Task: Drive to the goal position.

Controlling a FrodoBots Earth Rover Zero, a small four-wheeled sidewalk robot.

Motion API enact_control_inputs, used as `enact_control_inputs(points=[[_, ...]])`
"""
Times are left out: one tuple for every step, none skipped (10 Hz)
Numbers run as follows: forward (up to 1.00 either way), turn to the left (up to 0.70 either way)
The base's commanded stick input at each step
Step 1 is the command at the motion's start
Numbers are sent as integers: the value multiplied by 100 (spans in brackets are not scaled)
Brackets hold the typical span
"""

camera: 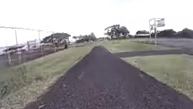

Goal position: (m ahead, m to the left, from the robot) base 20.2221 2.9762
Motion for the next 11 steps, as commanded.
enact_control_inputs(points=[[85, 0], [85, 0], [85, 0], [85, 0], [85, 0], [85, 0], [85, 0], [85, 0], [85, 0], [85, 0], [85, 0]])
